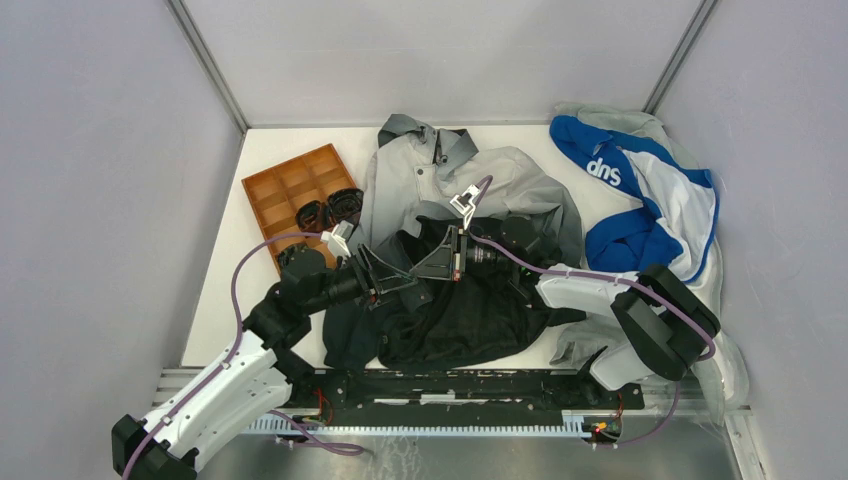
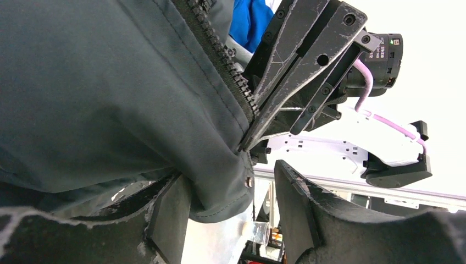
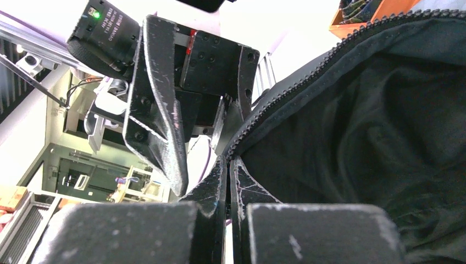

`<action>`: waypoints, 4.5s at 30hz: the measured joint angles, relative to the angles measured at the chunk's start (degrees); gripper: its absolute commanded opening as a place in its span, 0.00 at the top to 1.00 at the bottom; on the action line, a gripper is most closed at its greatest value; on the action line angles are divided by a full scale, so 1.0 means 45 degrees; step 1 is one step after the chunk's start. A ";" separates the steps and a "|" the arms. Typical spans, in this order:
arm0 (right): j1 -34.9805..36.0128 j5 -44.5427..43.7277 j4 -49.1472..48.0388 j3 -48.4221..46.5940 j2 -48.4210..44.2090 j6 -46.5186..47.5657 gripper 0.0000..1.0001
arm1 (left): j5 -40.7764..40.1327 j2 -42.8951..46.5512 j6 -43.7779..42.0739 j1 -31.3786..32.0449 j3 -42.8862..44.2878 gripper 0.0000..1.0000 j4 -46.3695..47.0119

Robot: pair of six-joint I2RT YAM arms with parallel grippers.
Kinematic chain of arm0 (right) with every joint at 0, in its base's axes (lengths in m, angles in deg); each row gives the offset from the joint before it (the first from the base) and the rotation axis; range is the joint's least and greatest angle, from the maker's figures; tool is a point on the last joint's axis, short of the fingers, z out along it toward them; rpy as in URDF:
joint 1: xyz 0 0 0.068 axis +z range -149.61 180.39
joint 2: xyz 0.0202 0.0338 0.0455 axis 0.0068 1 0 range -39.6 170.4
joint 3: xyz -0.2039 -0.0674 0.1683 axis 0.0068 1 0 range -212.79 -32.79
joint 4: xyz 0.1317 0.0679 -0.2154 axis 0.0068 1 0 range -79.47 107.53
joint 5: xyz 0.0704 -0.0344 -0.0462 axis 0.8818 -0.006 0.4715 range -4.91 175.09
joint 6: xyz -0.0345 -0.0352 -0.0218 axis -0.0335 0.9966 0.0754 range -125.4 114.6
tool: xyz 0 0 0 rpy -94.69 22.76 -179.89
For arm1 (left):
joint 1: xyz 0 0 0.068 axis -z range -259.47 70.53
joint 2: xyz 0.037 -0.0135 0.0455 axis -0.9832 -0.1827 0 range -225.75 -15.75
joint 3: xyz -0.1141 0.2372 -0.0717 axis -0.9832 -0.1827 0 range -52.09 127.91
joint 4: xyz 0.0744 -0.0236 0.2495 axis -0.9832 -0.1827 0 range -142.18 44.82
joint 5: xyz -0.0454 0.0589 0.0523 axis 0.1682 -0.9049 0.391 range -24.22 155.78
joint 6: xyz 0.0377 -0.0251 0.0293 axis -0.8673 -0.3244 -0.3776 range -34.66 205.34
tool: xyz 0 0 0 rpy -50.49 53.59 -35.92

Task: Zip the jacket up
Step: Pick up the jacket from the center of the board.

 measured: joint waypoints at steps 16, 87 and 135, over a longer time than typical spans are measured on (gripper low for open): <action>0.0005 -0.0039 -0.0180 0.0029 0.0039 -0.0321 1.00 | 0.0233 0.0039 0.0389 0.0000 -0.1302 0.46 0.2006; 0.0180 0.2871 1.1851 -0.4211 -0.2565 1.8574 0.92 | -0.0695 -0.0593 -0.6266 -0.0015 -0.3337 0.98 0.7286; -0.1195 0.3439 0.8485 -0.2186 -0.3177 1.3216 0.59 | 0.0219 0.0253 -0.5819 -0.0015 -0.4075 0.98 0.9874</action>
